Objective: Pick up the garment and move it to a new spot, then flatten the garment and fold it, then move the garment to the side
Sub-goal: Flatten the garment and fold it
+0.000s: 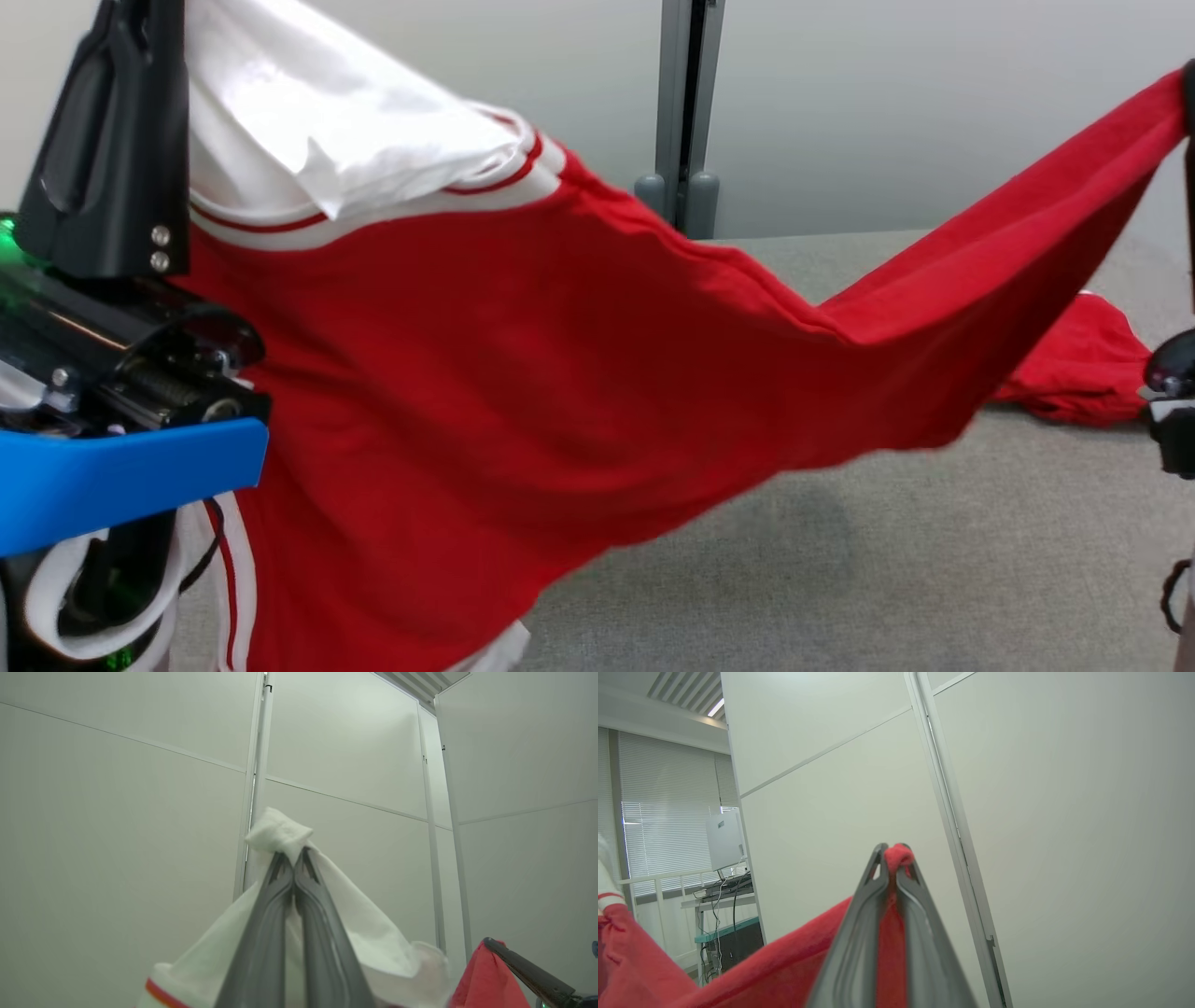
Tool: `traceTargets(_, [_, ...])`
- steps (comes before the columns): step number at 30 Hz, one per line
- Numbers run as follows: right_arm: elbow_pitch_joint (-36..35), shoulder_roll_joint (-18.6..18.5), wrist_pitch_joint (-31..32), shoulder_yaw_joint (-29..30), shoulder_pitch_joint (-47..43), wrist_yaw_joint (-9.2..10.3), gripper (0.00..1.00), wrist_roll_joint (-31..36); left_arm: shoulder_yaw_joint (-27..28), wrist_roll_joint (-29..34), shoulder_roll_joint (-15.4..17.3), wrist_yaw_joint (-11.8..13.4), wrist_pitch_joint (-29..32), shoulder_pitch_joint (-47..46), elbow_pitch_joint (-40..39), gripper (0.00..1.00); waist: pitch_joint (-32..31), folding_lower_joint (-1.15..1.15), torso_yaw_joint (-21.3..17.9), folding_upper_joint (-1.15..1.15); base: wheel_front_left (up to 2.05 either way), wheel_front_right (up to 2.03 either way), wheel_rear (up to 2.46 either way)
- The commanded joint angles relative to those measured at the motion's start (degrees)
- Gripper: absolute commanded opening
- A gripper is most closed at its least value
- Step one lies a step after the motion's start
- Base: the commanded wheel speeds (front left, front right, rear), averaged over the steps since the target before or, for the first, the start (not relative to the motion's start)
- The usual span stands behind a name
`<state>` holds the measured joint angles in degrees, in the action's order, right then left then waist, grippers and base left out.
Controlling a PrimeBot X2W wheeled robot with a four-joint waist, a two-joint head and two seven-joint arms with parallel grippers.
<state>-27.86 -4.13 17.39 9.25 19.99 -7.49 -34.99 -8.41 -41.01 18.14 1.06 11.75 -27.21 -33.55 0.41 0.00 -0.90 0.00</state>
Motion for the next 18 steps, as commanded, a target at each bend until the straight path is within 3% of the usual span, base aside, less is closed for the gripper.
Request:
traceTargets(1, [-1.3, 0.25, 1.11, 0.69, -0.43, -0.01, 0.0, 0.34, -0.39, -0.26, 0.4, 0.36, 0.97, -1.67, -0.3, 0.0, 0.62, 0.0, -0.12, 0.0, 0.0, 0.0, 0.0])
traceTargets(9, [0.8, 0.8, 5.25, 1.32, 2.8, 0.0, 0.0, 2.33, -1.52, -1.99, 0.4, 0.53, 4.39, -6.38, 3.81, 0.0, 6.18, 0.0, -0.92, 0.0, 0.0, 0.0, 0.0])
traceTargets(13, [8.19, 0.37, 4.16, 0.19, 9.9, -0.01, 0.0, 5.75, -1.42, -1.58, 1.44, -0.73, 5.15, -10.85, 10.73, 0.0, 10.81, 0.0, -1.93, 0.0, 0.0, 0.0, 0.0])
traceTargets(18, [22.42, -0.49, -0.02, -2.03, 25.03, -0.01, 0.0, 12.4, -1.22, 0.47, 2.84, -2.27, 5.23, -21.52, 22.04, 0.0, 16.19, 0.0, -3.32, 0.0, 0.0, 0.0, 0.0])
